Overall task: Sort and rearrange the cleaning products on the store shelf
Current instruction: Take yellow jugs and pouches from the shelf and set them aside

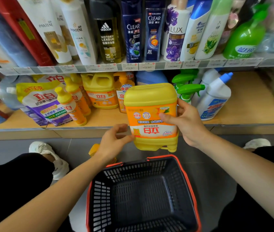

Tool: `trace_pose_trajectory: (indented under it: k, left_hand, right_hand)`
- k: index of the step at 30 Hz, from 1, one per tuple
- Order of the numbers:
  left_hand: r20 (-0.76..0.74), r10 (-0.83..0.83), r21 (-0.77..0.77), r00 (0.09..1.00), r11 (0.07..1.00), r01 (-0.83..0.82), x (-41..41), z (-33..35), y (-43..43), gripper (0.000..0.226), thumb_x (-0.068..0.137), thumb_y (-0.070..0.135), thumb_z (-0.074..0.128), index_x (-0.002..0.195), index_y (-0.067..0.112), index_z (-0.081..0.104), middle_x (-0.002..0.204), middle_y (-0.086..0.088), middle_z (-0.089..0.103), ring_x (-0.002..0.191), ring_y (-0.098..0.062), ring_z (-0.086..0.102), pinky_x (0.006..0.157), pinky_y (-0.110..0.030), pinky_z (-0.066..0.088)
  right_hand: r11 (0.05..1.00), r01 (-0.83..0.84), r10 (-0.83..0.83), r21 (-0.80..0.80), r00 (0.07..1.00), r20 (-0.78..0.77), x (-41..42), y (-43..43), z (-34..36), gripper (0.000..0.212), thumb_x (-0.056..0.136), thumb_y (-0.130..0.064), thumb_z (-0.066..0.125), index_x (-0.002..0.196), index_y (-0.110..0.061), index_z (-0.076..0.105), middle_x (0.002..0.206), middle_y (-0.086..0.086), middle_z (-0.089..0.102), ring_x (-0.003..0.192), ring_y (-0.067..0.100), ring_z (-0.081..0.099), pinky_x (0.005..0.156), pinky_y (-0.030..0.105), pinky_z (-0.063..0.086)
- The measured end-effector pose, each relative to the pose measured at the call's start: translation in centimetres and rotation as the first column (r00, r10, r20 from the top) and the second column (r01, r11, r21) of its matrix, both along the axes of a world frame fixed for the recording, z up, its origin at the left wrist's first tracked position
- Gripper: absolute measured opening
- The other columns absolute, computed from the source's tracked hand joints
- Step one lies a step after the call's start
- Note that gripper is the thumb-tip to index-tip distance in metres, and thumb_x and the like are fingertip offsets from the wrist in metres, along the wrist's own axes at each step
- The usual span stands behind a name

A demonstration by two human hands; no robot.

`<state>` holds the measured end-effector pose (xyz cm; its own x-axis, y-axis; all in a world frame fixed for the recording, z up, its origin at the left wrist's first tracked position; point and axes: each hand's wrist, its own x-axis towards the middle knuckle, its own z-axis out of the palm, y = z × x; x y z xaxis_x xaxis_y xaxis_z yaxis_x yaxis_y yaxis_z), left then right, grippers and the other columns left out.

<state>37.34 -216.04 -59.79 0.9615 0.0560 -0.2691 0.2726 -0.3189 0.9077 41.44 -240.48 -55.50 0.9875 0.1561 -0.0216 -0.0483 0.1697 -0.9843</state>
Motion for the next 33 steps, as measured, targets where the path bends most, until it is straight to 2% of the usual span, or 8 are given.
trace_pose_trajectory:
  k: [4,7,12,16,22,25,29,33]
  left_hand:
    - [-0.226,-0.178,-0.262,0.958,0.958,0.116,-0.7,-1.6,0.3,0.046,0.082,0.052,0.07,0.12,0.026,0.07,0.116,0.007,0.074,0.115,-0.021,0.066,0.102,-0.044,0.053]
    - [-0.214,-0.247,-0.382,0.945,0.911,0.152,-0.8,-2.2,0.3,0.057,0.082,0.057,0.068,0.126,0.022,0.067,0.122,0.002,0.073,0.117,-0.02,0.067,0.102,-0.042,0.052]
    - [-0.139,-0.083,-0.478,0.987,0.879,0.006,-0.5,-1.9,1.1,0.056,0.082,0.05,0.076,0.114,0.005,0.066,0.109,-0.016,0.075,0.106,-0.026,0.072,0.084,-0.032,0.058]
    - [-0.019,0.033,-0.402,0.999,0.915,-0.038,0.7,-0.6,3.2,0.051,0.073,0.039,0.081,0.103,0.001,0.065,0.091,-0.015,0.076,0.091,-0.029,0.072,0.074,-0.03,0.06]
    - [0.19,0.032,-0.206,0.981,0.979,0.008,1.8,0.3,4.4,0.038,0.066,0.026,0.09,0.079,0.016,0.055,0.066,0.017,0.062,0.066,0.001,0.061,0.056,-0.017,0.049]
    - [0.264,0.043,-0.167,0.964,0.986,0.001,2.3,0.0,3.4,0.033,0.071,0.023,0.09,0.077,0.02,0.057,0.067,0.016,0.063,0.067,0.0,0.061,0.059,-0.019,0.05]
    - [0.287,0.011,-0.075,0.958,0.997,0.011,3.1,-0.6,2.1,0.028,0.073,0.02,0.091,0.083,0.019,0.065,0.079,0.007,0.072,0.077,-0.005,0.066,0.068,-0.026,0.054]
    - [0.208,-0.046,0.037,0.977,0.999,0.039,3.8,-1.8,1.2,0.038,0.073,0.023,0.091,0.091,0.004,0.064,0.093,-0.021,0.07,0.081,-0.017,0.061,0.073,-0.042,0.053]
  right_hand:
    - [0.999,0.022,-0.022,0.034,1.0,-0.003,0.2,0.3,0.3,0.065,0.068,-0.016,0.082,0.128,-0.008,0.058,0.114,0.01,0.073,0.103,0.026,0.072,0.078,0.035,0.059]
    - [0.999,0.01,-0.01,0.034,1.0,0.008,0.5,0.5,0.2,0.068,0.073,-0.015,0.08,0.135,-0.009,0.052,0.116,0.008,0.073,0.105,0.025,0.071,0.079,0.035,0.059]
    - [0.996,-0.03,0.037,-0.079,0.995,0.09,1.7,0.2,0.1,0.089,0.079,-0.014,0.081,0.146,-0.045,0.032,0.142,-0.001,0.055,0.125,0.018,0.06,0.087,0.038,0.059]
    - [0.988,-0.006,0.008,-0.154,1.0,0.012,2.5,-0.1,-1.2,0.075,0.07,-0.012,0.086,0.123,-0.053,0.051,0.125,0.003,0.065,0.11,0.02,0.068,0.077,0.038,0.061]
    - [0.984,-0.05,-0.004,-0.168,0.952,-0.307,2.9,-0.3,-6.5,0.048,0.083,0.004,0.074,0.121,-0.016,0.053,0.118,0.02,0.068,0.106,0.033,0.069,0.091,0.052,0.057]
    - [0.962,-0.116,0.015,-0.247,0.927,-0.374,2.0,0.0,-9.5,0.034,0.089,-0.007,0.071,0.119,-0.017,0.059,0.115,0.013,0.071,0.1,0.029,0.072,0.093,0.048,0.056]
    - [0.832,-0.328,0.145,-0.448,0.907,-0.395,0.0,-0.5,-13.7,0.026,0.097,-0.025,0.063,0.123,-0.028,0.063,0.116,0.01,0.072,0.1,0.022,0.071,0.091,0.04,0.055]
    - [0.484,-0.453,0.318,-0.749,0.888,-0.331,-1.7,-2.0,-16.7,0.019,0.085,-0.024,0.079,0.102,-0.019,0.073,0.086,-0.004,0.072,0.088,0.015,0.07,0.081,0.028,0.051]
